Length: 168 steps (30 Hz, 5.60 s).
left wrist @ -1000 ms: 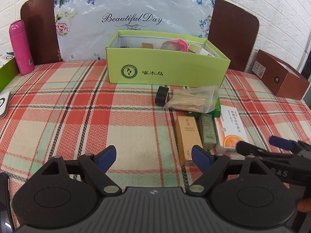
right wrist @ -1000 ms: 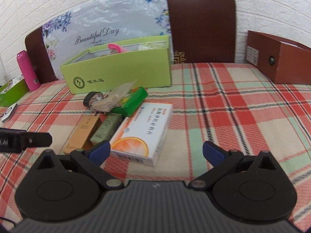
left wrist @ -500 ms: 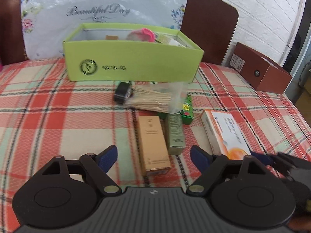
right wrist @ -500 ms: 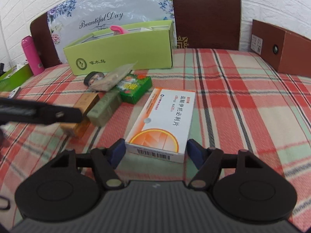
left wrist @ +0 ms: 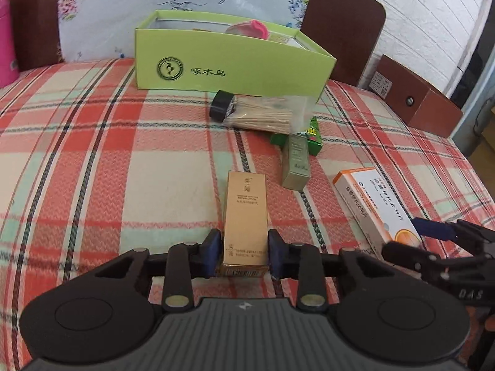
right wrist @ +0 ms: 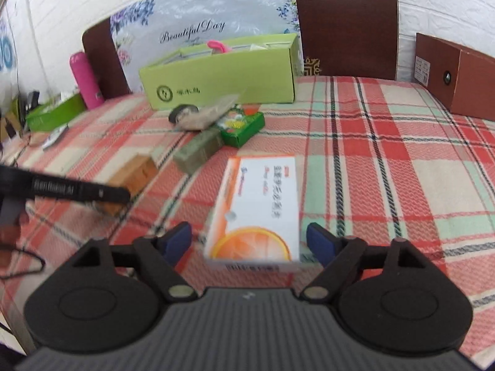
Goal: Organize objects
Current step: 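Grasp the tan cosmetic box with the left tool while the right tool grasps the white-orange medicine box, then lower both boxes into the lime-green box and open both tools, then withdraw both tools from the lime-green box back over the table, then grasp the black tape roll with the left tool while the right tool grasps the olive-green tube box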
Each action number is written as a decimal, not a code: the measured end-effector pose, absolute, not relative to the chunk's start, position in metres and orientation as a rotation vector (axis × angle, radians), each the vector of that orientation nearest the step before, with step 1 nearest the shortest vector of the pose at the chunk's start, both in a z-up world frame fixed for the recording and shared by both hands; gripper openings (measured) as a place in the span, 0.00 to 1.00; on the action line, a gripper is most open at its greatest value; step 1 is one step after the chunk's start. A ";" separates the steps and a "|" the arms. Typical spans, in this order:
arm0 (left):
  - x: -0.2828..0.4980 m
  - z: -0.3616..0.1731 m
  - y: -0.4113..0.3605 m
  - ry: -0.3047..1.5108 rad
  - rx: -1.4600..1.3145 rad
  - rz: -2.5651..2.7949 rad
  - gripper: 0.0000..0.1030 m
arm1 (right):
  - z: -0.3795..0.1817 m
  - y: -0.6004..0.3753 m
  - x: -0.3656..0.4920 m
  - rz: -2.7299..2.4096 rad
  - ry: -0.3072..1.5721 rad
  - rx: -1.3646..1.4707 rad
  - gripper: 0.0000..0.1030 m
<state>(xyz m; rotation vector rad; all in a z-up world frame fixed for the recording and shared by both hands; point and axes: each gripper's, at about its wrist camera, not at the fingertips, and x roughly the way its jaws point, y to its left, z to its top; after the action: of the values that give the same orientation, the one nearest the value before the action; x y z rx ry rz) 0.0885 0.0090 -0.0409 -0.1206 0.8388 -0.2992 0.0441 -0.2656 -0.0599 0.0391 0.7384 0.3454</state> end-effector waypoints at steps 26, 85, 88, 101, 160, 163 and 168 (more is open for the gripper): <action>0.111 -0.041 -0.003 0.824 -0.077 -0.288 0.33 | -0.070 -0.245 0.071 0.280 0.768 -0.045 0.64; 0.236 0.066 0.045 0.596 -0.135 -0.153 0.74 | 0.016 -0.201 0.230 0.404 0.486 -0.011 1.00; 0.209 0.072 0.037 0.583 -0.127 -0.162 0.76 | 0.024 -0.206 0.199 0.403 0.473 -0.019 1.00; 0.126 0.045 0.011 0.627 -0.098 -0.133 0.82 | -0.001 -0.218 0.097 0.344 0.509 -0.023 1.00; 0.229 -0.023 -0.001 0.680 -0.155 -0.273 0.57 | -0.068 -0.212 0.058 0.362 0.735 0.045 0.21; 0.230 -0.035 0.007 0.763 -0.166 -0.310 0.19 | -0.067 -0.211 0.058 0.366 0.738 0.037 0.21; 0.187 -0.035 0.040 0.758 -0.256 -0.261 0.19 | -0.066 -0.211 0.051 0.402 0.752 0.034 0.21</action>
<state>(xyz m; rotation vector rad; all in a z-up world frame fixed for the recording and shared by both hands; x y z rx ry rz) 0.1865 0.0399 -0.0350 -0.2563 0.7578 -0.2609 0.0511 -0.2107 -0.0655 0.0338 0.7522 0.4022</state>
